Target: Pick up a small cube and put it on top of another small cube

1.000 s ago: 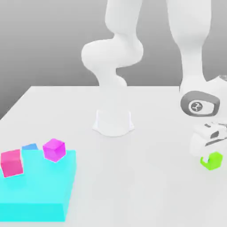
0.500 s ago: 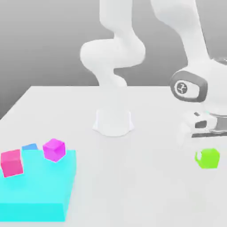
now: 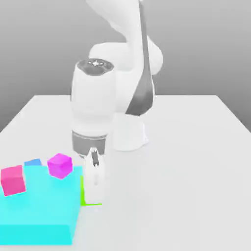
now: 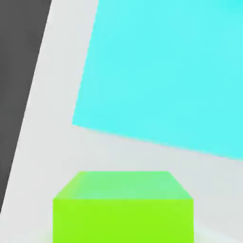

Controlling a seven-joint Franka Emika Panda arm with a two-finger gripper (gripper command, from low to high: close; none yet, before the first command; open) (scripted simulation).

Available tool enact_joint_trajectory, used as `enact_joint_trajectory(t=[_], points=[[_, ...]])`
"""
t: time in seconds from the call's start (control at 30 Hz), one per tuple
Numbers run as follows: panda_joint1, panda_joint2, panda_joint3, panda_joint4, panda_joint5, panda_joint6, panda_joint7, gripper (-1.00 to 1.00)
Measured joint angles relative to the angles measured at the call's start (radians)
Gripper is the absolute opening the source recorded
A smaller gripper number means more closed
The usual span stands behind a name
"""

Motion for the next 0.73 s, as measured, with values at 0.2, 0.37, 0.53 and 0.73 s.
enact_joint_trajectory(t=[0.2,0.37,0.53,0.73], points=[[-0.204,-0.046,-0.120,-0.013,0.002,-0.021,0.279,-1.00],[-0.338,-0.130,-0.194,-0.125,0.064,-0.049,0.492,-1.00],[-0.352,-0.067,-0.226,-0.167,0.175,0.038,0.491,-1.00],[-0.363,0.064,-0.187,-0.163,0.305,0.158,0.402,1.00]])
